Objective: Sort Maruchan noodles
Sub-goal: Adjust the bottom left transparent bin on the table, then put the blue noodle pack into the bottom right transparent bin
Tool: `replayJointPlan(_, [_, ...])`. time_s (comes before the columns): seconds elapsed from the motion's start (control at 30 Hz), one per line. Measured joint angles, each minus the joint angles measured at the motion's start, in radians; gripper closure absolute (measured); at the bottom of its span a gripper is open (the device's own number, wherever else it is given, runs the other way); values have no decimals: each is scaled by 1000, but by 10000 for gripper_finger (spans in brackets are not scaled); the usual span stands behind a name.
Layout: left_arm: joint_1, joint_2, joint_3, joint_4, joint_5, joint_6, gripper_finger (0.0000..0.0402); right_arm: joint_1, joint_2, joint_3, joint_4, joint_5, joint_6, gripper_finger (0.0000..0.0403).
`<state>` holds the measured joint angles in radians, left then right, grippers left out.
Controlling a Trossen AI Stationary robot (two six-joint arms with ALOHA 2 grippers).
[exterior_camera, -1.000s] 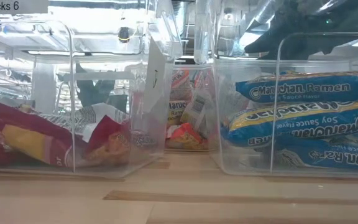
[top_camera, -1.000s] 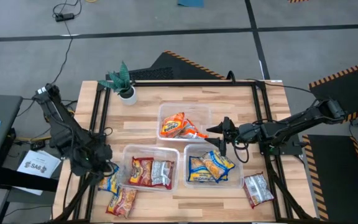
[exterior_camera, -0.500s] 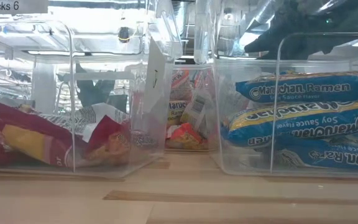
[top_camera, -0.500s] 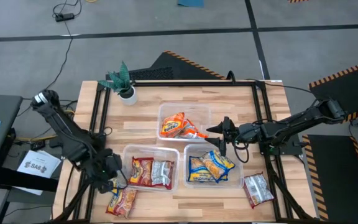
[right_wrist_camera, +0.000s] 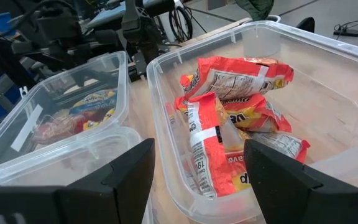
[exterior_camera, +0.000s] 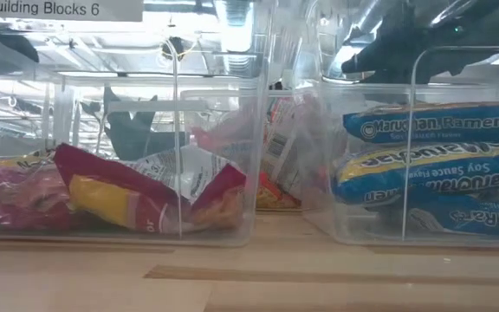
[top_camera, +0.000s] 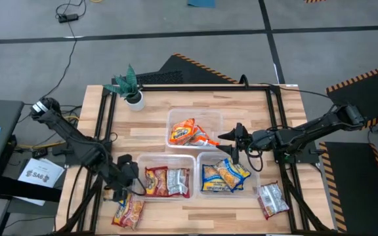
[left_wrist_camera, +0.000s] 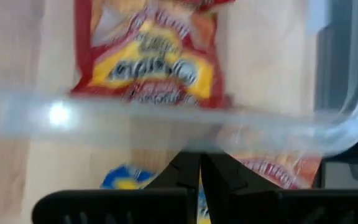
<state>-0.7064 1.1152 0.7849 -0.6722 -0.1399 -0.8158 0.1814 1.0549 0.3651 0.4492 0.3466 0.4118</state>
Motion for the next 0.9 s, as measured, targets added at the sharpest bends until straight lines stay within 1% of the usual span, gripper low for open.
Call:
replayJointPlan(0.17, [-21, -3, 51, -161, 11, -69, 402, 0, 0, 0, -1, 0, -1, 134])
replayJointPlan(0.27, [-73, -3, 82, -190, 16, -152, 402, 0, 0, 0, -4, 0, -1, 134])
replayJointPlan(0.33, [-115, -3, 90, -189, 27, -249, 402, 0, 0, 0, -4, 0, -1, 134])
replayJointPlan(0.4, [-159, -3, 90, -201, 33, -379, 401, 0, 0, 0, -4, 0, -1, 134])
replayJointPlan(0.5, [-210, -3, 90, -266, 35, -551, 402, 0, 0, 0, -4, 0, -1, 134])
replayJointPlan(0.6, [-235, -3, 90, -344, 34, -658, 398, 0, 0, 0, -4, 0, 0, 134])
replayJointPlan(0.67, [-242, -3, 90, -382, 38, -690, 388, 0, 0, 0, -3, 0, -1, 134])
replayJointPlan(0.73, [-243, -3, 90, -392, 44, -697, 370, 0, 0, 0, -3, 0, -1, 134])
replayJointPlan(0.8, [-240, -3, 90, -388, 44, -698, 345, -1, 0, 0, -3, 0, -2, 134])
replayJointPlan(0.9, [-232, -3, 90, -385, 42, -704, 297, -1, 0, 0, -3, 0, -17, 134])
